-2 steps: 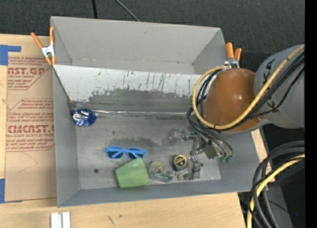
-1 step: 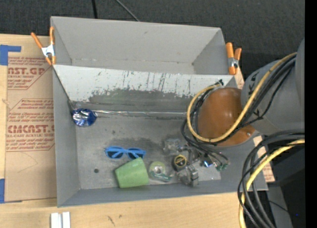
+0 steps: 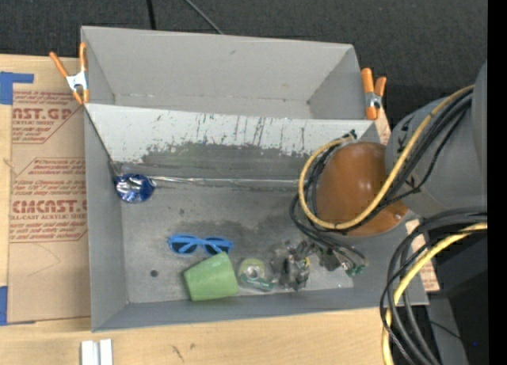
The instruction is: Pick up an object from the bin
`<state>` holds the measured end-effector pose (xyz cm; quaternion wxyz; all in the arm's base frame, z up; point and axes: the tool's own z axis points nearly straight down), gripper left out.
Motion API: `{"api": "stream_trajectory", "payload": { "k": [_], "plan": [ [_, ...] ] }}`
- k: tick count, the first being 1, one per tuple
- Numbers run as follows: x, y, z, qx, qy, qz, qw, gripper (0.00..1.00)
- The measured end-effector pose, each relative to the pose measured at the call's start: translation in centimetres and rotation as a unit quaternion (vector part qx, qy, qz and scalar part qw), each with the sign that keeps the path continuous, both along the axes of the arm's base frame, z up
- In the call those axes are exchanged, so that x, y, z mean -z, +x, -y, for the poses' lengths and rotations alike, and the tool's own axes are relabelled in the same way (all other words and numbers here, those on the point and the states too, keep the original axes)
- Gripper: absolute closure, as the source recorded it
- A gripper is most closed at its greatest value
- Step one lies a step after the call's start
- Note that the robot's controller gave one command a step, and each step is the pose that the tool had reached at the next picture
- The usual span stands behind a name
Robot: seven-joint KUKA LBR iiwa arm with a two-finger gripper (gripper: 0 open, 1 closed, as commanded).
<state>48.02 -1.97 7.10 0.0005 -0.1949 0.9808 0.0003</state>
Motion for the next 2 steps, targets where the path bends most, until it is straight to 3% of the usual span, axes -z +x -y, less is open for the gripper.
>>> {"api": "stream_trajectory", "payload": {
  "k": [1, 2],
  "plan": [
    [-15.23, 1.85, 0.98, -0.009, -0.001, 0.0046, 0.9999, 1.0],
    [-14.76, 1.68, 0.94, -0.009, 0.0, 0.0007, 1.0, 0.0]
  ]
}}
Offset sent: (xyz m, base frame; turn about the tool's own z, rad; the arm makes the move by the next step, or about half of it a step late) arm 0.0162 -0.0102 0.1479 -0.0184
